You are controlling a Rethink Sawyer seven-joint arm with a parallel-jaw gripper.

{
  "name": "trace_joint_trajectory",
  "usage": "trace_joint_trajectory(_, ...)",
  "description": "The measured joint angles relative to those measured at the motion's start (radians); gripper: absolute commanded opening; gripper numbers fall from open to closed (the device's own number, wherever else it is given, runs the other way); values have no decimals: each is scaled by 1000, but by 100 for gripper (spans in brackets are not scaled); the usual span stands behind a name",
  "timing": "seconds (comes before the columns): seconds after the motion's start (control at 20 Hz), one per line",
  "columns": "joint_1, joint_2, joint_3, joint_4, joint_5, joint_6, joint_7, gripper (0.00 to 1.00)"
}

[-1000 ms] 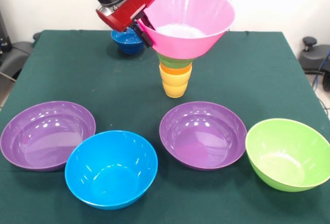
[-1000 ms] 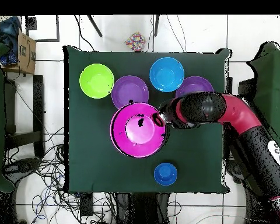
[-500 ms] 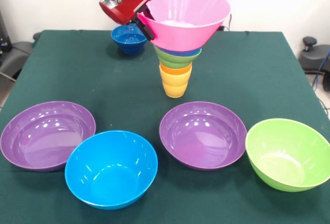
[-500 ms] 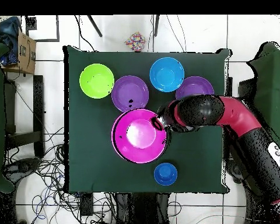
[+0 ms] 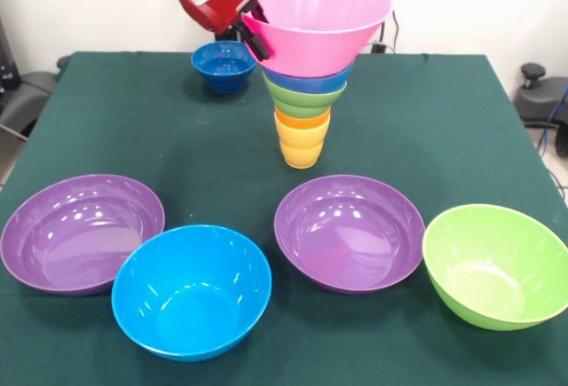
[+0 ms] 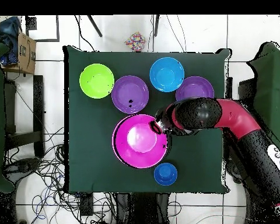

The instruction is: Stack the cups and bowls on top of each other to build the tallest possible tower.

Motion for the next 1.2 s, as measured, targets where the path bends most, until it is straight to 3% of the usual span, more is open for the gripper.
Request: trace_joint_trajectory(1.2, 0, 0, -2, 19, 0, -45, 0, 0)
